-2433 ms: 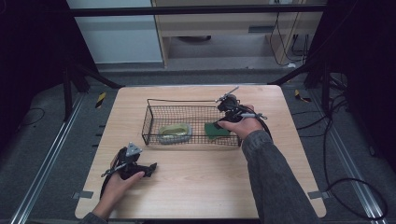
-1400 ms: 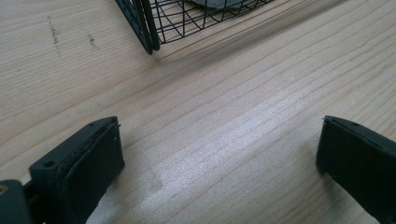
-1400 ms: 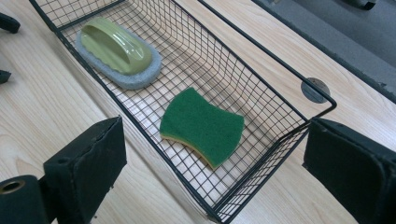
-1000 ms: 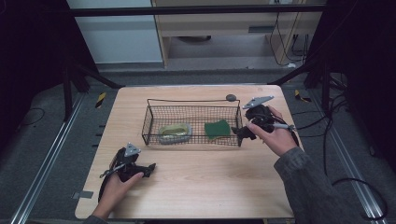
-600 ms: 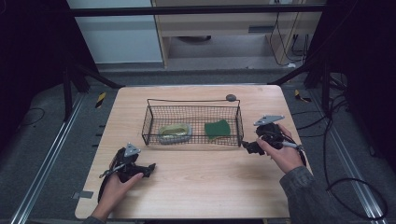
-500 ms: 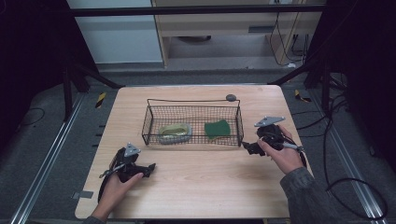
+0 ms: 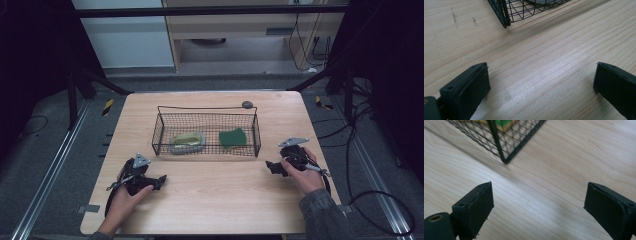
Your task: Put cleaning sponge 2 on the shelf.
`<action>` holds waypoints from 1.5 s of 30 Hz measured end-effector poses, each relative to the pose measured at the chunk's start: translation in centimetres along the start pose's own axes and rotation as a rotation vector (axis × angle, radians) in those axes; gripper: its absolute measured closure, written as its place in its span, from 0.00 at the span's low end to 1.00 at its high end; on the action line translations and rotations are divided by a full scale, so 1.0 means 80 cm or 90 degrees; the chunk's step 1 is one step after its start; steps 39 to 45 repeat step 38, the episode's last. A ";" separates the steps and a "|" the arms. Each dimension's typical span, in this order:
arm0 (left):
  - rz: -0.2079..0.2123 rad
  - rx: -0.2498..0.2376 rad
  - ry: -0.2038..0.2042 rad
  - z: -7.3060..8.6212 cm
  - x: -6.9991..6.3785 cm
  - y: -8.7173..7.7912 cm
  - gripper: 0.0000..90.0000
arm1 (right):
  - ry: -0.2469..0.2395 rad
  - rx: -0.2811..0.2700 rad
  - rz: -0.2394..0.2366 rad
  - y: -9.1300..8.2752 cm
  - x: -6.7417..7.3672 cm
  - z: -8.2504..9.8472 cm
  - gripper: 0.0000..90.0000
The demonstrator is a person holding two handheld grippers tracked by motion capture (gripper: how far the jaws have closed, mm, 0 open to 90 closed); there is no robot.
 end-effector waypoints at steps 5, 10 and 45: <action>0.000 -0.001 -0.001 0.000 0.000 0.000 0.00 | 0.020 0.026 0.001 0.017 -0.007 0.013 0.10; 0.000 0.000 0.000 0.000 0.000 0.000 0.00 | 0.043 0.027 0.011 0.026 -0.015 0.014 0.10; 0.001 0.000 0.000 0.000 0.000 0.000 0.00 | 0.087 -0.021 0.053 0.042 -0.022 0.014 0.01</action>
Point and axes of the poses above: each handheld gripper's, and its own axes: y roughly forward along the jaws, z roughly out of its underside, x roughly to its left, the point moved 4 cm from there along y, roughly forward along the jaws, and after that the axes turned 13 degrees about z, right-handed, at the moved point
